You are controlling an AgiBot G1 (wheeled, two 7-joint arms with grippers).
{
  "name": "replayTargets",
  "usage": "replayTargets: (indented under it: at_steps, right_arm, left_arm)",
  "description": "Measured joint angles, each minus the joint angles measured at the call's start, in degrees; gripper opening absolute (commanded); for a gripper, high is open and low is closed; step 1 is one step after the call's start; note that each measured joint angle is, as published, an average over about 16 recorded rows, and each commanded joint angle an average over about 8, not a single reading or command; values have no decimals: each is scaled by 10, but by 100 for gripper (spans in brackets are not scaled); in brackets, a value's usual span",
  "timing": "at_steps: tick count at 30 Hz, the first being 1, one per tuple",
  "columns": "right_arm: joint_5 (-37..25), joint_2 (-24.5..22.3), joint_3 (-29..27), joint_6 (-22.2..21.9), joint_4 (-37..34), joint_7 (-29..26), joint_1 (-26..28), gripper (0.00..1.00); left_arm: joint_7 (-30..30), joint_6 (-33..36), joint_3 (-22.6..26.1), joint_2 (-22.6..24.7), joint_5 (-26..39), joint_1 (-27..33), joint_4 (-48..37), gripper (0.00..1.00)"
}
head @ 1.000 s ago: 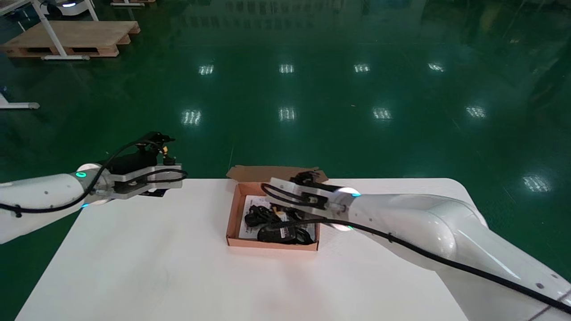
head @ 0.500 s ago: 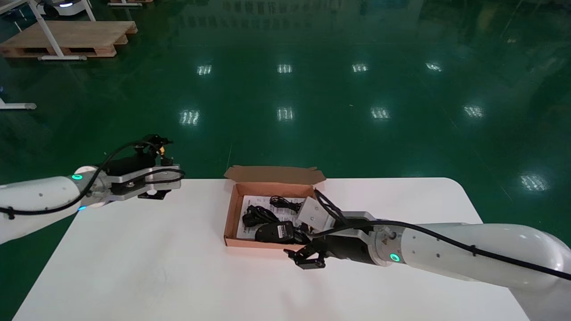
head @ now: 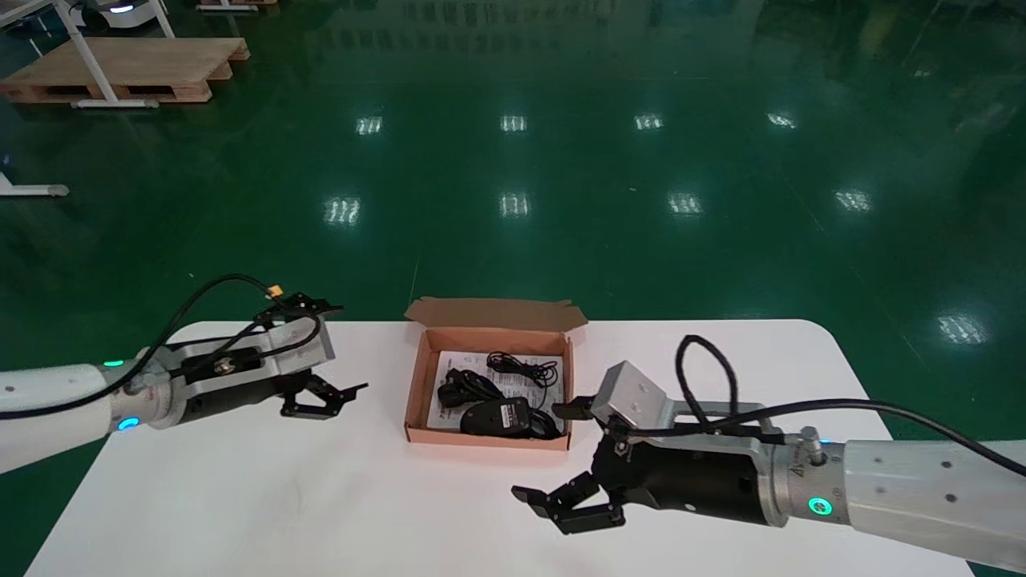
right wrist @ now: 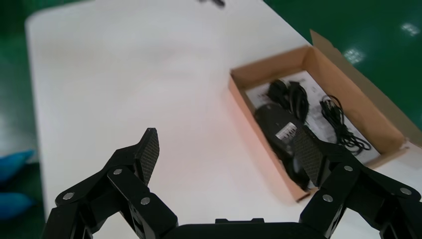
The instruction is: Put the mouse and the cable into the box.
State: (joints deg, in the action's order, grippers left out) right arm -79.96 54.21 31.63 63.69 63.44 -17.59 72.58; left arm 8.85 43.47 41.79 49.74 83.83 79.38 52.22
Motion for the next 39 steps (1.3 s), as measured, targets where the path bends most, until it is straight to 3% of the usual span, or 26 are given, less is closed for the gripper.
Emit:
replayTargets:
  at_steps: [24,31,39]
  right_arm:
    - [329,-165,-135,190,87,59,-95,100]
    - [374,-188,-153,216,99,67,-108,100]
    - [381,-192,-156,220,101,69,-110,100]
  left_arm:
    - [-112,242,-148,-84,-241,-102,123,100]
    - [-145,313,-191,-109,-311,-132,158,100]
    - [-169,363,-222,-127,-361,-153,184,100]
